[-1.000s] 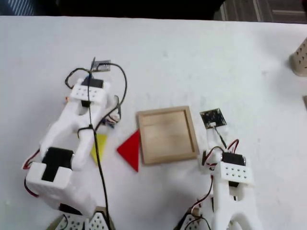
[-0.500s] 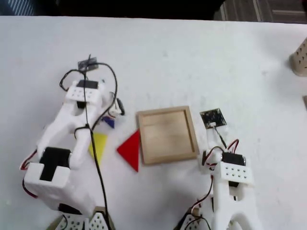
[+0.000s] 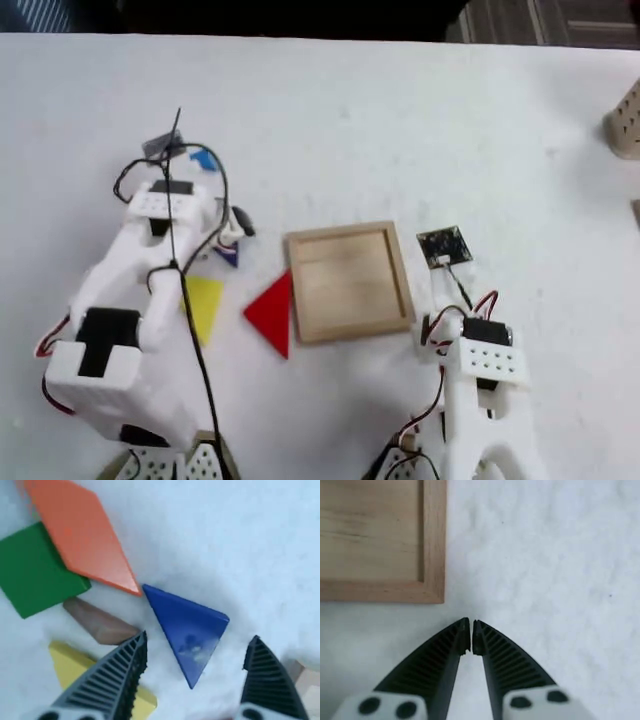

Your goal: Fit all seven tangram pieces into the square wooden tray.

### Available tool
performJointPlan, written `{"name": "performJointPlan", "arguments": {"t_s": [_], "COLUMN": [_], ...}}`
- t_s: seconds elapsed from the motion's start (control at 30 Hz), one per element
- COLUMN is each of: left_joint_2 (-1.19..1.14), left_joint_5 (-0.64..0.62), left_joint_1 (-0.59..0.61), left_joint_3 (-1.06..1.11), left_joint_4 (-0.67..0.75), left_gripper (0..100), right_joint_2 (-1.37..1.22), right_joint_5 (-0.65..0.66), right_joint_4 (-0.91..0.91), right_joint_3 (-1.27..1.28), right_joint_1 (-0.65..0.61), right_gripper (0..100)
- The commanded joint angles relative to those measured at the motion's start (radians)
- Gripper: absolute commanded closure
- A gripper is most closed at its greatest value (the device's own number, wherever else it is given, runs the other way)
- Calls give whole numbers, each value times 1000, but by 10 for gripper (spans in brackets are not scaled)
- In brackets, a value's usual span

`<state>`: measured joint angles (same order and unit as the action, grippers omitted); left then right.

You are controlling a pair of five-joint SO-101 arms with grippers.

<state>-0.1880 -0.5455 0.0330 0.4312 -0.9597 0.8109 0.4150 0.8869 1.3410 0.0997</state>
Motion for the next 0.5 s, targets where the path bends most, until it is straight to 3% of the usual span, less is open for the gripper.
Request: {"name": "performJointPlan", "arguments": {"t_s": [0.0, 0.17, 0.47], "left_joint_2": [54, 54, 53], "left_joint_5": [-48, -75, -138], "left_joint_1": [12, -5, -13], "left_joint_3": [-48, -55, -106], "left_joint_4": [17, 18, -20], "left_gripper": [667, 589, 586], "right_joint_2": [25, 25, 25], "right_joint_5": [11, 11, 11], "right_joint_4": [-13, -13, -13], "right_joint_3": [-8, -8, -8], "right_joint_1": [-8, -8, -8], "right_gripper": [981, 981, 981]}}
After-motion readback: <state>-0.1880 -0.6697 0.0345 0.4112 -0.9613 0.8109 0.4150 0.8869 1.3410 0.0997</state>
